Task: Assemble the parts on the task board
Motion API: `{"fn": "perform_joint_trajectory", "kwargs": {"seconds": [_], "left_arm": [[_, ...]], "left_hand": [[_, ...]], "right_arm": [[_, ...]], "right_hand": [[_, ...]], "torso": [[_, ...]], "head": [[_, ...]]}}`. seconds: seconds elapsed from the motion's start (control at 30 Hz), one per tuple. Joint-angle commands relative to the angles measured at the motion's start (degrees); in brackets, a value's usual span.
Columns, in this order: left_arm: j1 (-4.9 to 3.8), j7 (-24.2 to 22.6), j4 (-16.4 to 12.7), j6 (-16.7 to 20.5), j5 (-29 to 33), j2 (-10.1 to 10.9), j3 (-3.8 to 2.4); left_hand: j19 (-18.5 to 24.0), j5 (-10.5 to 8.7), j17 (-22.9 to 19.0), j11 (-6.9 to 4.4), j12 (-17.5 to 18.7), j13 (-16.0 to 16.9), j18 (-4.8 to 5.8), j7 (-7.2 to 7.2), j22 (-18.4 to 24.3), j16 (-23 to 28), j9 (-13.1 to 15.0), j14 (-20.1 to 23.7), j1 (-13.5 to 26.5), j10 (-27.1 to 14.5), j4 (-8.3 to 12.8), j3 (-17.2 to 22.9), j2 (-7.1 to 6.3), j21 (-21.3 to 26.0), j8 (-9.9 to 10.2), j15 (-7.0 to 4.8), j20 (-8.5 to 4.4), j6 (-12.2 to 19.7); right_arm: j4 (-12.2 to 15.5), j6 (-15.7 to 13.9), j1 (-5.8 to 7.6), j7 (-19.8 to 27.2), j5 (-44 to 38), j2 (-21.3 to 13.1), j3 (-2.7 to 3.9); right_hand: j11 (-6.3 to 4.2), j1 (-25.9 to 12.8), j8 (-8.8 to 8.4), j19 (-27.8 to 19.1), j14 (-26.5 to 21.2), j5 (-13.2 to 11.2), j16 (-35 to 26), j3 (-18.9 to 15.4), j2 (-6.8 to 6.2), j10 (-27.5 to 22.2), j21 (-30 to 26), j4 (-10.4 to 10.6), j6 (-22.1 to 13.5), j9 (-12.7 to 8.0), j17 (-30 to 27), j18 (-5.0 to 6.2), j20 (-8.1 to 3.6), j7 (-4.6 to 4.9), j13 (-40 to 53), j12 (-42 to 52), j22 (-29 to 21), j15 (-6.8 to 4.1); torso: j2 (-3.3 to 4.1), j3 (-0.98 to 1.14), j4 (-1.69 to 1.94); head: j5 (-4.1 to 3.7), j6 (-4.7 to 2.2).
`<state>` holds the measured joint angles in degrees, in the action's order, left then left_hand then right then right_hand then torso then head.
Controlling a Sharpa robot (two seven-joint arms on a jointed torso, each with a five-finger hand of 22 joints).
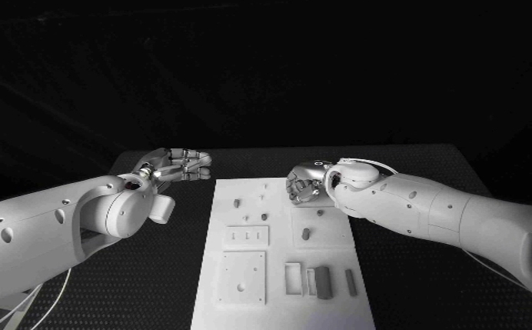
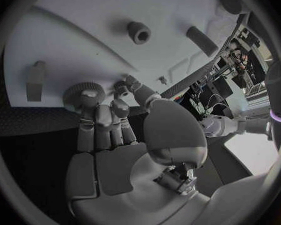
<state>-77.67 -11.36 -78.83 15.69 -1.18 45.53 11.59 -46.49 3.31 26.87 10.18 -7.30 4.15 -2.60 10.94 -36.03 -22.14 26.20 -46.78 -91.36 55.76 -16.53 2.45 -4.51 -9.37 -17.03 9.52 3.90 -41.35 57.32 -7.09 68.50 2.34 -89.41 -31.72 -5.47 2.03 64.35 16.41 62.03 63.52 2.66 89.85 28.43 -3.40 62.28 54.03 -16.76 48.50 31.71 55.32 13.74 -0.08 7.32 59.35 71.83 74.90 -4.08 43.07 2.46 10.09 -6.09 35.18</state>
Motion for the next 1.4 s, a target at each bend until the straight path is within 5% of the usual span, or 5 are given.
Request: {"fn": "perform_joint_trajectory", "kwargs": {"seconds": [0.03, 0.53, 0.77, 1.1, 1.4], "left_arm": [[-0.05, -0.3, 0.0, -0.9, -0.1, -0.1, -0.03], [-0.04, -0.3, 0.1, -0.9, -0.1, -0.1, -0.03], [-0.02, -0.4, 0.1, -0.9, -0.1, -0.2, -0.02], [0.01, -0.4, 0.1, -0.9, -0.1, -0.2, -0.02], [0.02, -0.4, 0.1, -0.8, -0.1, -0.1, -0.02]], "left_hand": [[0.1, -0.06, 0.1, 0.29, 0.2, -0.1, -0.34, 1.3, 0.1, 0.4, -0.1, 0.1, 0.3, 0.1, -0.1, -0.3, 0.25, 0.2, 0.3, 0.35, 0.2, 0.0], [0.1, -0.06, 0.1, 0.29, 0.3, -0.1, -0.33, 1.28, 0.1, 0.4, -0.1, 0.0, 0.4, 0.1, -0.1, -0.3, 0.42, 0.3, 0.4, 0.36, 0.22, 0.0], [0.1, -0.06, 0.1, 0.29, 0.3, -0.1, -0.33, 1.28, 0.1, 0.5, -0.2, 0.0, 0.5, 0.1, -0.1, -0.3, 0.47, 0.3, 0.4, 0.37, 0.23, -0.1], [0.1, -0.06, 0.2, 0.29, 0.4, -0.1, -0.34, 1.27, 0.1, 0.5, -0.2, 0.0, 0.5, 0.1, -0.1, -0.3, 0.48, 0.3, 0.4, 0.36, 0.22, -0.1], [0.1, -0.06, 0.2, 0.29, 0.4, -0.1, -0.35, 1.27, 0.1, 0.5, -0.2, 0.0, 0.5, 0.1, -0.1, -0.3, 0.48, 0.3, 0.4, 0.36, 0.21, -0.1]], "right_arm": [[-0.3, 3.2, -0.77, -1.3, -1.5, -0.3, -0.48], [-0.3, 1.1, -0.81, -1.5, -3.1, -0.3, -0.48], [0.1, -1.1, -0.83, -2.0, -4.1, -0.4, -0.48], [2.9, -10.9, -0.83, -4.7, -6.2, -0.4, -0.45], [3.3, -12.5, -0.81, -6.4, -7.2, 1.0, -0.34]], "right_hand": [[-0.17, 0.3, -0.25, -0.1, 0.0, 0.1, 0.4, 0.5, 0.56, 0.1, 0.3, 0.0, 1.3, -0.2, -0.1, 1.26, -0.53, 0.98, -0.1, 0.3, 1.0, -0.08], [-1.91, 0.0, 2.32, -0.7, -0.7, 0.1, 0.6, 1.0, 4.57, 0.3, 0.5, 0.0, 6.9, 1.3, -1.0, 1.26, -0.37, -0.92, -0.4, 0.0, 1.1, -1.57], [-2.37, 0.4, 2.68, -0.8, -0.6, 0.1, 0.7, 1.0, 4.6, 0.5, 0.7, -0.1, 7.8, 1.7, -1.0, 1.26, -0.44, -1.37, -0.5, -0.1, 1.1, -2.07], [-2.71, 0.8, 2.86, -0.6, 0.0, 0.1, 0.8, 0.9, 4.16, 1.0, 1.0, -0.1, 8.5, 2.0, -0.6, 1.26, -0.62, -1.69, -0.7, -0.2, 1.1, -2.44], [-2.79, 0.9, 2.84, -0.5, 0.4, 0.1, 0.9, 0.9, 3.98, 1.3, 1.1, -0.1, 8.7, 2.0, -0.5, 1.26, -0.73, -1.76, -0.8, -0.3, 1.0, -2.55]], "torso": [[0.04, -0.01, 0.03], [0.09, -0.04, 0.03], [0.14, -0.06, 0.03], [0.1, -0.13, 0.07], [0.14, -0.16, 0.13]], "head": [[-0.08, 0.04], [-0.1, -0.04], [-0.14, -0.07], [-0.12, -0.46], [0.02, -0.72]]}}
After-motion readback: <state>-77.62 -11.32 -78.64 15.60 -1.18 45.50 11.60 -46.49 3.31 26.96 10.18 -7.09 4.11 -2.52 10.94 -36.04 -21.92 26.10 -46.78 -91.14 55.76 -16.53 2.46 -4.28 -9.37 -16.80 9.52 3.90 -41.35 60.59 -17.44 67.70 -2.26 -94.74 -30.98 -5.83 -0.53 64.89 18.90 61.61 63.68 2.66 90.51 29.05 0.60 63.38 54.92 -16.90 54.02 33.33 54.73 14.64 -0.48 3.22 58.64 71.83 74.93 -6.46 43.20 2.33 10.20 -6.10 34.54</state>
